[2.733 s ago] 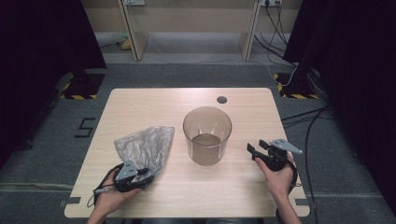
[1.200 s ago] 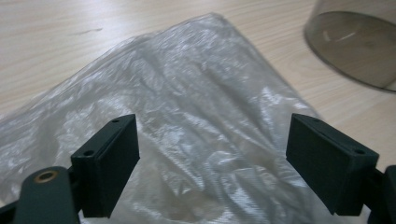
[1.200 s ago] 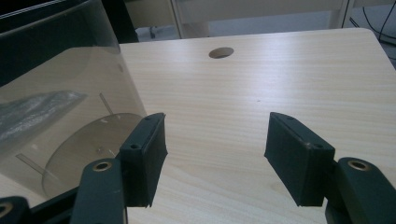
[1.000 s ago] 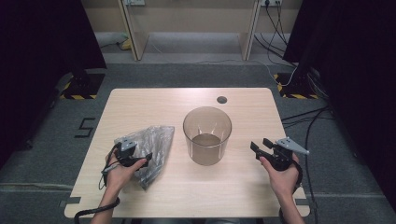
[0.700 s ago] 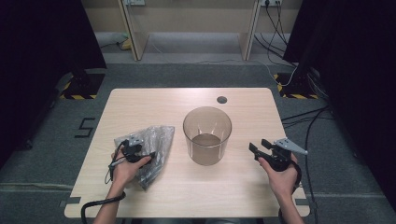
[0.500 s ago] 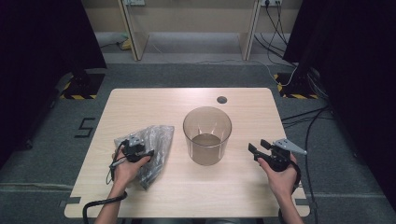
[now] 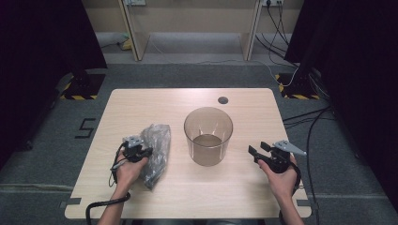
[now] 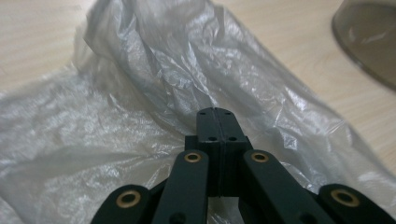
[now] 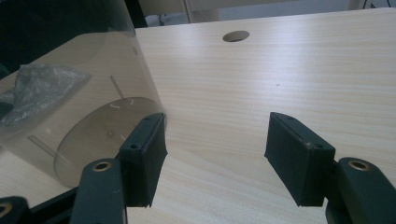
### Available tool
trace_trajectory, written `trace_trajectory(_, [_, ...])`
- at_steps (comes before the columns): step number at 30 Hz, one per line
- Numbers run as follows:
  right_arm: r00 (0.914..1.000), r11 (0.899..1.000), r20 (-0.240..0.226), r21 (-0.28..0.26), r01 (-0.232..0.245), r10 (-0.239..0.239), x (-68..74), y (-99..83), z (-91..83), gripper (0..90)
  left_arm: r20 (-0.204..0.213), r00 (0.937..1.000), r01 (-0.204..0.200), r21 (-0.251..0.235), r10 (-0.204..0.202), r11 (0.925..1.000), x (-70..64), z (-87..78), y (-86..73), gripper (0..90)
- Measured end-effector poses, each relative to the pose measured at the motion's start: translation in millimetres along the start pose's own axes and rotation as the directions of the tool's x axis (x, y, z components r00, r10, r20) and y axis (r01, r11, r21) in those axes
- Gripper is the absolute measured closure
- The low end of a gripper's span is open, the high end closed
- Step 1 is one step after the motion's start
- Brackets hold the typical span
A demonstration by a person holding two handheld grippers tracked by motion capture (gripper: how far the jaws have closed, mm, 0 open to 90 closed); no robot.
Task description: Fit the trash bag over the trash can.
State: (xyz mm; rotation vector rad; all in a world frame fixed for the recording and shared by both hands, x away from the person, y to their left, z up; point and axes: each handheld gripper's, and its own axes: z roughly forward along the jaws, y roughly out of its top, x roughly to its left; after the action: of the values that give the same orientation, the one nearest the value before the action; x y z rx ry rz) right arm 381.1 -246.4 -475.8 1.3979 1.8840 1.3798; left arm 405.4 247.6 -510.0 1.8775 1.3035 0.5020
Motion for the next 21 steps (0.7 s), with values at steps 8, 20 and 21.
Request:
trace_trajectory(8, [1.0,1.0,0.002,0.007,0.004,-0.004,1.4,-2.1,1.6,38.2,-0.003,0.9998,-0.022,-0.196,0.021,0.9803,-9.5,-21.4,25.2,89.8])
trace_trajectory(20, [0.9999,1.0,-0.007,0.017,0.012,-0.012,5.8,-5.6,4.9,38.4,0.027,0.998,-0.038,-0.453,0.057,0.8908,-30.4,-42.7,65.1,89.8])
trace_trajectory(21, [0.9999,1.0,-0.008,0.016,0.013,-0.013,6.1,-5.9,4.9,38.4,0.032,0.9977,-0.038,-0.467,0.059,0.8835,-32.7,-43.3,67.6,89.7])
